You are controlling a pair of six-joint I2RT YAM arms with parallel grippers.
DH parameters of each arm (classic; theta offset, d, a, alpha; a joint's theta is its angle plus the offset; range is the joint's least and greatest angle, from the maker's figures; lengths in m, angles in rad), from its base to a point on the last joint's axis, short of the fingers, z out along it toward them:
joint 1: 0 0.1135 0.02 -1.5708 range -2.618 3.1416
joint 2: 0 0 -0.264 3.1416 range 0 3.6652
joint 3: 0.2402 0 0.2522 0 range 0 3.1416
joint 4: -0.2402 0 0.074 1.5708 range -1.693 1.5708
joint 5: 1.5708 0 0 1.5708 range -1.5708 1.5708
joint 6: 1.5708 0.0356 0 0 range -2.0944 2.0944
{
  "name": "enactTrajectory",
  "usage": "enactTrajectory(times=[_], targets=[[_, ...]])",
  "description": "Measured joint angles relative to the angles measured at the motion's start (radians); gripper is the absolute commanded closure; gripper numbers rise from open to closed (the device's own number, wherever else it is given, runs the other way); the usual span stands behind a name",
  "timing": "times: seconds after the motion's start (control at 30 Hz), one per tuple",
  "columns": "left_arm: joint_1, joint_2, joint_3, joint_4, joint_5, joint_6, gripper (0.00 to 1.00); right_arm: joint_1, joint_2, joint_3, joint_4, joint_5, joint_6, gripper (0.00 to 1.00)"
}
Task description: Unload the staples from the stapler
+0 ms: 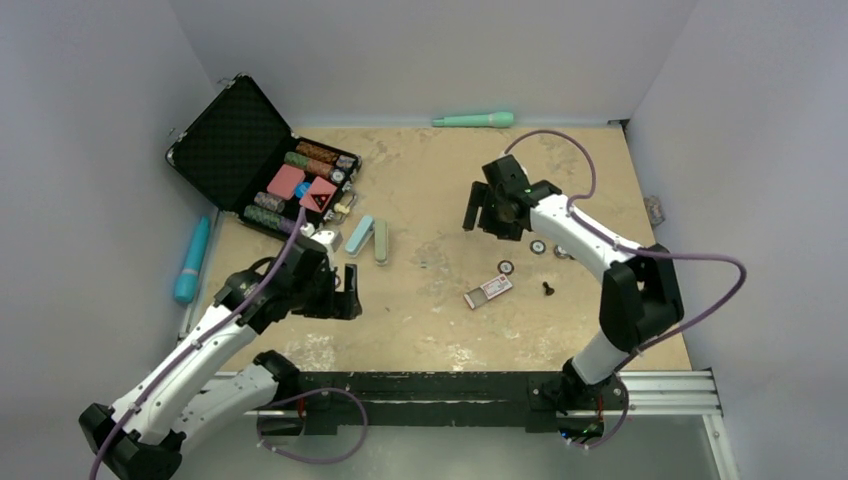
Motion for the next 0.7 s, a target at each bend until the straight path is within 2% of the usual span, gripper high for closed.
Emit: enactTrajectory(times=[0.2,0.37,0.7], targets=[[0.0,-0.108,0.043,-0.064,0.021,0.006,0.1,0.0,0.156,0.132,0.018,0.041,-0.078,0.28],[0.0,-0.185,0.043,-0.068,0.019,0.005,0.09,-0.013,0.298,0.253,0.014,0.074,-0.121,0.3],[0.0,-0.167,0.043,-0.069,-0.005,0.005,0.11,-0.062,0.483,0.414,-0.001,0.101,-0.172,0.42]])
